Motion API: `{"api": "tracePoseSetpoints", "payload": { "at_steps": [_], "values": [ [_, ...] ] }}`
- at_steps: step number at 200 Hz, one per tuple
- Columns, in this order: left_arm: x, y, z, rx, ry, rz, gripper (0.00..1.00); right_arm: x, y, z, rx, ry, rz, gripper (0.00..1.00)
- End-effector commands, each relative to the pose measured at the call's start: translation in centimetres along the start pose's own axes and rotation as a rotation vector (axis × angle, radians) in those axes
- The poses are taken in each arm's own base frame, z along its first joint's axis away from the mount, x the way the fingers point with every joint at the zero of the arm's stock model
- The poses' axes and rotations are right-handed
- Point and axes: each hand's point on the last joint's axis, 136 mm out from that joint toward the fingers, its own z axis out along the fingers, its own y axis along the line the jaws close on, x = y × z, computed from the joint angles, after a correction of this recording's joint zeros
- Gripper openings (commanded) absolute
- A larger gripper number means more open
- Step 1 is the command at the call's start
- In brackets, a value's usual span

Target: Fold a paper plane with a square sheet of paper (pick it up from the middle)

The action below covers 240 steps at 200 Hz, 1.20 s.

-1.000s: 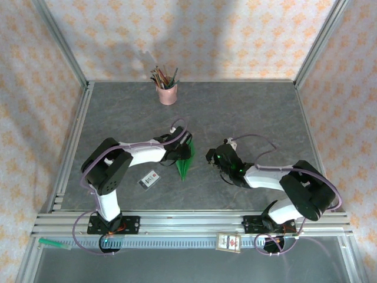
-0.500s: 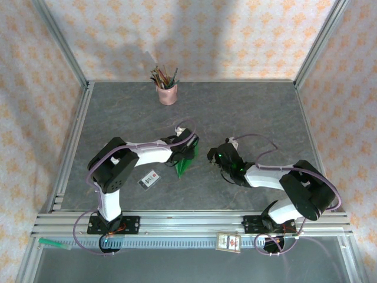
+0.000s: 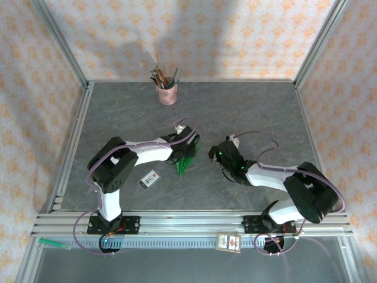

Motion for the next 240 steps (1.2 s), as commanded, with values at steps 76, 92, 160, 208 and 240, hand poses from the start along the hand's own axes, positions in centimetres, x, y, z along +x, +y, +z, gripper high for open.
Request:
{"api": "tracePoseSetpoints", "payload": {
  "at_steps": [76,92,160,208,240],
  "values": [
    [-8.6,0.8,-8.9,0.083,-0.259,-0.074,0.64,-10.6,0.5,-5.6,0.279,-0.357,-0.256,0.44],
    [-10.7,3.8,-11.1,0.063,-0.364,-0.122,0.67,-13.0,0.0,-7.2,0.387,-0.452,-0.297,0.58],
    [-12.7,21.8,-18.4,-0.339,-0.813,-0.391,0.99,-20.2,-7.7,-9.7,0.785,-0.694,-0.236,1.0],
    [-10.1,29.6,-15.1,-0.589,-0.813,-0.34,0.99,-19.6,-14.8,-7.2,0.766,-0.69,-0.276,1.0],
    [-9.0,29.7,-12.8,-0.467,-0.875,-0.244,0.99,-19.1,-15.4,-6.0,0.598,-0.676,-0.283,1.0]
  ]
}}
